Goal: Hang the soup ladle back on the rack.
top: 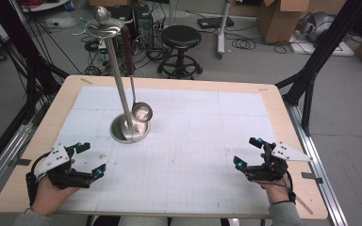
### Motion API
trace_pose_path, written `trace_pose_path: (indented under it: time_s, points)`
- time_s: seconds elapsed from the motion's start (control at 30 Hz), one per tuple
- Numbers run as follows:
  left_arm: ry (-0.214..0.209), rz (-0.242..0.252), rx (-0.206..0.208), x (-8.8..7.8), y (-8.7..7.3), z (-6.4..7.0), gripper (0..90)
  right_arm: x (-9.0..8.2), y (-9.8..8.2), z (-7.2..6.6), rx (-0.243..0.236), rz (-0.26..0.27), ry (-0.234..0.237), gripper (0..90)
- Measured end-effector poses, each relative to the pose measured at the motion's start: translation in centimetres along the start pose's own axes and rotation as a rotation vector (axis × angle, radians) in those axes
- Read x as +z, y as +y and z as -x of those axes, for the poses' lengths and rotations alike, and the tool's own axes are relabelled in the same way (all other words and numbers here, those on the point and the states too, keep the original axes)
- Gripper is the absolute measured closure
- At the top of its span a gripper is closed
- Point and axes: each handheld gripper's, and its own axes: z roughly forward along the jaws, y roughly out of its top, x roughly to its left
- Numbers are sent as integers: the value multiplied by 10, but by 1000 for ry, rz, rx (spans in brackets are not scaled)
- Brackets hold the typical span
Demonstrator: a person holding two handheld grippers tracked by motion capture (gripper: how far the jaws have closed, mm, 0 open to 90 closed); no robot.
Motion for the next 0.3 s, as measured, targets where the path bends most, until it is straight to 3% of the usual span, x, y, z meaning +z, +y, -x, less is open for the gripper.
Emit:
trace_pose_path:
  time_s: [0.3]
  points:
    - [21,28,-30,-4,1,-6,17,-12,-5,4,12,0,-19,5]
